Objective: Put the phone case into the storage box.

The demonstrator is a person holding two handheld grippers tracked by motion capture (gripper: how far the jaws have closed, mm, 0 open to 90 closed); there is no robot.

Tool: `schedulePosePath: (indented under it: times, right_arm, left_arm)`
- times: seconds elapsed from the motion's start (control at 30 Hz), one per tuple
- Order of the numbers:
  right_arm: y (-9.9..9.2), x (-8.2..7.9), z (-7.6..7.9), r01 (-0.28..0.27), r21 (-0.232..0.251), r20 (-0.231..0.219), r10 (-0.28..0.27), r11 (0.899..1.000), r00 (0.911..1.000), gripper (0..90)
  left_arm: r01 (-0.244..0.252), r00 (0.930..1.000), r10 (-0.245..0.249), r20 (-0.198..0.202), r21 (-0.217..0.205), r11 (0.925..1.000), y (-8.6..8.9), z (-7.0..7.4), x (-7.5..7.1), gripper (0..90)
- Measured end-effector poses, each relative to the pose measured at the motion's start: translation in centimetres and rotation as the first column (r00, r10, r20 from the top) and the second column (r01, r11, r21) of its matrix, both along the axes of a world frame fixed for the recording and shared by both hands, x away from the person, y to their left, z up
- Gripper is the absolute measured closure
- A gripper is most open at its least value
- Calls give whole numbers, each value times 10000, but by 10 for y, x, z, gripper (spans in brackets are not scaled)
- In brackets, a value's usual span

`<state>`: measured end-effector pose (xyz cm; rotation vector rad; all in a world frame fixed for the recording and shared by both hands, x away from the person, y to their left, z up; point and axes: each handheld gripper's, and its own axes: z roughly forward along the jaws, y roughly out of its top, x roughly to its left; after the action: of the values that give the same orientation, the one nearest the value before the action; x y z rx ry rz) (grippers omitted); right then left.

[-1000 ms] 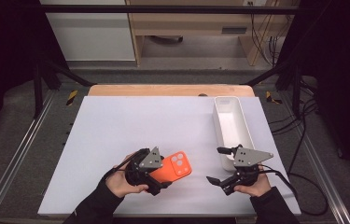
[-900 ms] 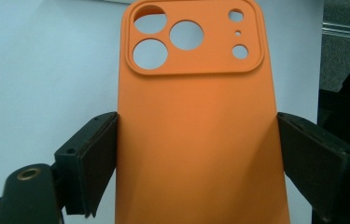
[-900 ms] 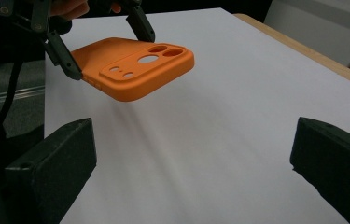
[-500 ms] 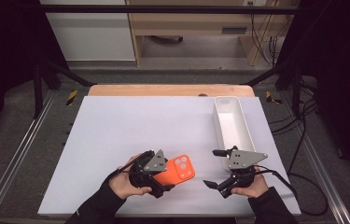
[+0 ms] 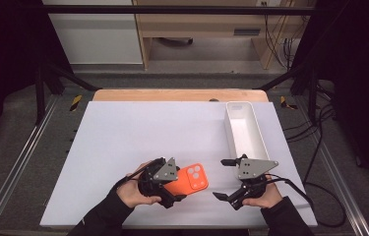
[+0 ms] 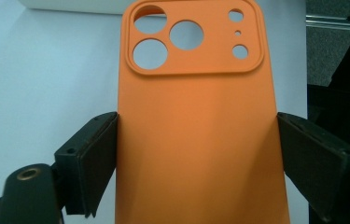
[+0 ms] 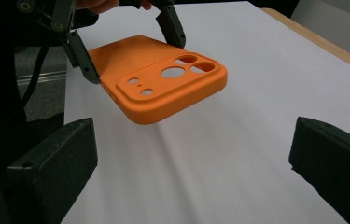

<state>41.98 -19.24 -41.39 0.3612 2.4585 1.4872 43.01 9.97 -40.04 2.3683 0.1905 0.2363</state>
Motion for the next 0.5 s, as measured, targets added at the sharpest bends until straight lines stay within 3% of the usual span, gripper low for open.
schedulePosePath:
  times: [0.5]
  right_arm:
    - [8,-1,4,-441,-236,-26,440,9987,9990,23]
  left_arm:
    - [512,9986,-512,115,-28,9987,-5,7,5,152]
